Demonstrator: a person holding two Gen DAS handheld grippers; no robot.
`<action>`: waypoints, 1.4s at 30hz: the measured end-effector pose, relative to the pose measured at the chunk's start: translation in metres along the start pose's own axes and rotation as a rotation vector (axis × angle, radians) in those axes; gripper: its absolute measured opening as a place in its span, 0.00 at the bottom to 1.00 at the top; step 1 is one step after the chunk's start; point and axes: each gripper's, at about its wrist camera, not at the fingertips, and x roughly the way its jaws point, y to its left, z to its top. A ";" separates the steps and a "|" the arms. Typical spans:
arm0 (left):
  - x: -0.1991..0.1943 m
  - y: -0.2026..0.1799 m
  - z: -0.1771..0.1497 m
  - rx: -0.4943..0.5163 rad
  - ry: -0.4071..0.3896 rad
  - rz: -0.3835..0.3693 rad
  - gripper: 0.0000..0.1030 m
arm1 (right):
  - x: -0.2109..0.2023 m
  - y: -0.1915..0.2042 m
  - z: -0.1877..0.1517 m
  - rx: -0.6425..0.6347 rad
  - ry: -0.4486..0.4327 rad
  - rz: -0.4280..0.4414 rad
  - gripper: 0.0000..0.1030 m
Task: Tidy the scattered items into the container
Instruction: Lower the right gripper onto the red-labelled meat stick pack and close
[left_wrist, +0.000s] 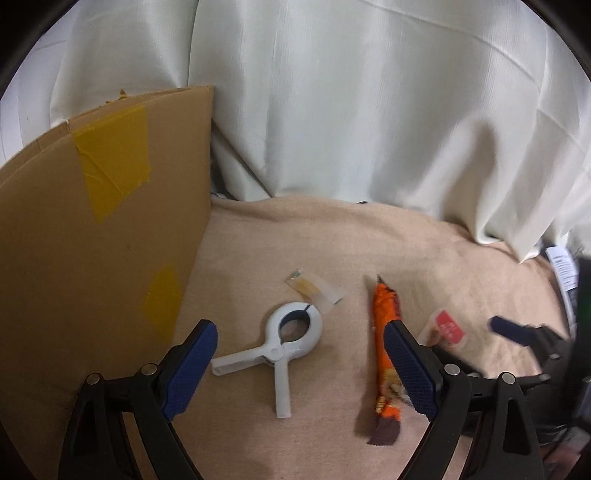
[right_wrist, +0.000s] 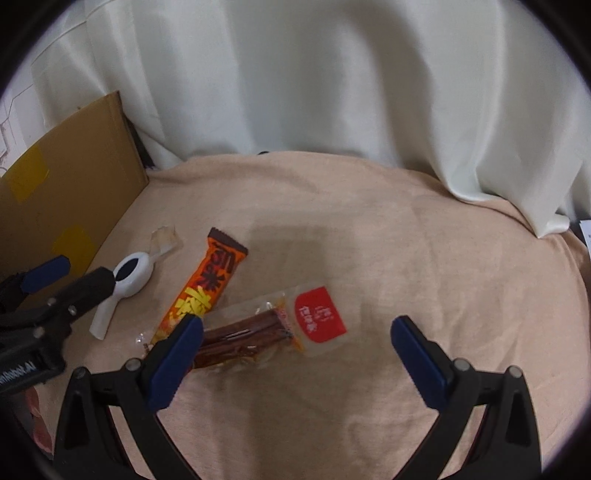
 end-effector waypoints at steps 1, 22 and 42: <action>-0.001 0.000 0.001 -0.004 0.000 -0.007 0.90 | 0.001 0.002 0.000 -0.008 0.001 0.005 1.00; 0.008 -0.015 0.002 0.003 -0.005 0.013 0.90 | 0.008 -0.020 -0.014 -0.082 0.136 -0.195 1.00; 0.027 -0.045 -0.009 0.085 0.031 -0.006 0.90 | 0.009 -0.025 -0.006 -0.049 0.071 0.001 0.40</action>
